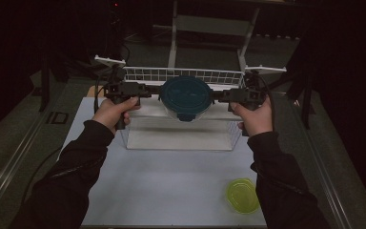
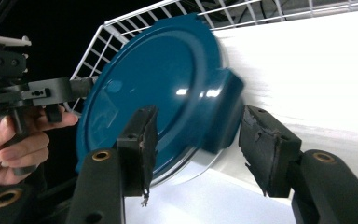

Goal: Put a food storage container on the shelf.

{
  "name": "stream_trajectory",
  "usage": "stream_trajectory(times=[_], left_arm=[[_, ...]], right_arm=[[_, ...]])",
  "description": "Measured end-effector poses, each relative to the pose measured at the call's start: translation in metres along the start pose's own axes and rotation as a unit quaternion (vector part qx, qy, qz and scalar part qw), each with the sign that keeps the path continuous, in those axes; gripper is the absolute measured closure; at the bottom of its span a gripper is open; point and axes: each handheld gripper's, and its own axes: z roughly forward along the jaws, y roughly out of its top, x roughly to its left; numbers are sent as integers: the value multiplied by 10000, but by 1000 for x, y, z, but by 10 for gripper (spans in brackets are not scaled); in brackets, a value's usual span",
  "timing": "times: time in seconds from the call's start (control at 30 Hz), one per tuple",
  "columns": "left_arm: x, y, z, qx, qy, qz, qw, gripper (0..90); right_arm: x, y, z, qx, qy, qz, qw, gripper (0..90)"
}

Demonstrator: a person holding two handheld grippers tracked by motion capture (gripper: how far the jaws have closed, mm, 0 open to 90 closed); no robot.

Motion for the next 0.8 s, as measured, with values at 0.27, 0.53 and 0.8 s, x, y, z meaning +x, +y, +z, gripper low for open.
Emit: stream_trajectory(times=[0.27, 0.53, 0.8], left_arm=[[-14, -17, -13, -111, 120, 512, 9986, 387], [-20, -41, -24, -180, 24, 1102, 9937, 293], [-18, -70, -29, -336, 34, 1601, 9865, 156]], right_arm=[[13, -15, -7, -9, 191, -235, 9995, 475], [28, -35, -6, 92, 454, -509, 9976, 503], [41, -56, 2, 123, 514, -786, 9955, 593]])
